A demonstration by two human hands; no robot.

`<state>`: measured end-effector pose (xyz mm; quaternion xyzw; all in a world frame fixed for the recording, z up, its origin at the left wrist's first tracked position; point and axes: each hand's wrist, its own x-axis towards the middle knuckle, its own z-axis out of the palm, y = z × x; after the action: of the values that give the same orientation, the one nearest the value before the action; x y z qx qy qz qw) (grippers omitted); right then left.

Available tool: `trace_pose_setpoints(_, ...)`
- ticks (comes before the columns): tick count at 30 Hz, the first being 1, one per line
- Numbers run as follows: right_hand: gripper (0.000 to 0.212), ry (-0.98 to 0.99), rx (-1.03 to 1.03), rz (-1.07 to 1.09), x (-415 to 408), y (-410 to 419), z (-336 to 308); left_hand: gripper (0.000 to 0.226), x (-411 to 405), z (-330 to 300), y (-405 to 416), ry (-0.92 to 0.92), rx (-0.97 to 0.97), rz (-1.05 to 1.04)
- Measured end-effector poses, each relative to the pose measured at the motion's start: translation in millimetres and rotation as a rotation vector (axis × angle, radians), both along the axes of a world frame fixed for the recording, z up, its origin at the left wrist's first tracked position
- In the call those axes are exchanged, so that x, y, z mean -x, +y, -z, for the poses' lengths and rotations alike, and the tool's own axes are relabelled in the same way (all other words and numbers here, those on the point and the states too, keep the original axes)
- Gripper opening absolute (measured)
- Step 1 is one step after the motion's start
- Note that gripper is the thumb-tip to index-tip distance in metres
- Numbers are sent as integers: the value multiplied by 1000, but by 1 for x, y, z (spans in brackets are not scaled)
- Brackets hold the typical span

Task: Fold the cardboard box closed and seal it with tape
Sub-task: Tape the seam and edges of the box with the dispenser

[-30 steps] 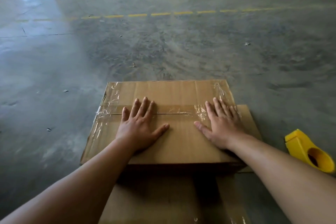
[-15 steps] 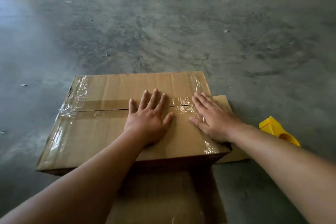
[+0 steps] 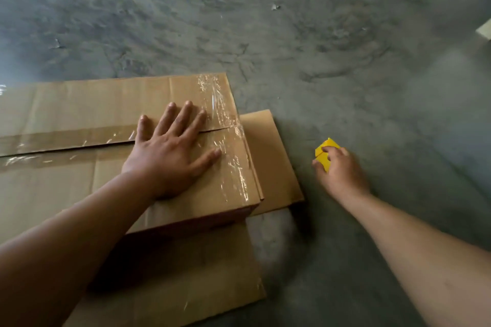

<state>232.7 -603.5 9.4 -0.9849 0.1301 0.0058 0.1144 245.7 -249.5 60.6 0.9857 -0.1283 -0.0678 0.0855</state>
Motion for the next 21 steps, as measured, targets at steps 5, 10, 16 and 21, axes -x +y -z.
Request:
trace_pose_setpoints(5,69,196,83,216,12,-23,16,87,0,0,-2,-20,3,-19)
trace_pose_setpoints(10,74,289,30,266,11,-21,21,89,2,-2,-2,-20,16,-26)
trace_pose_setpoints(16,53,110,-82,104,-11,-12,-19,89,5,-4,-1,-60,59,-44)
trace_pose_setpoints(21,64,-158,-322,-55,-22,40,-99,56,19,-20,7,-201,305,-158)
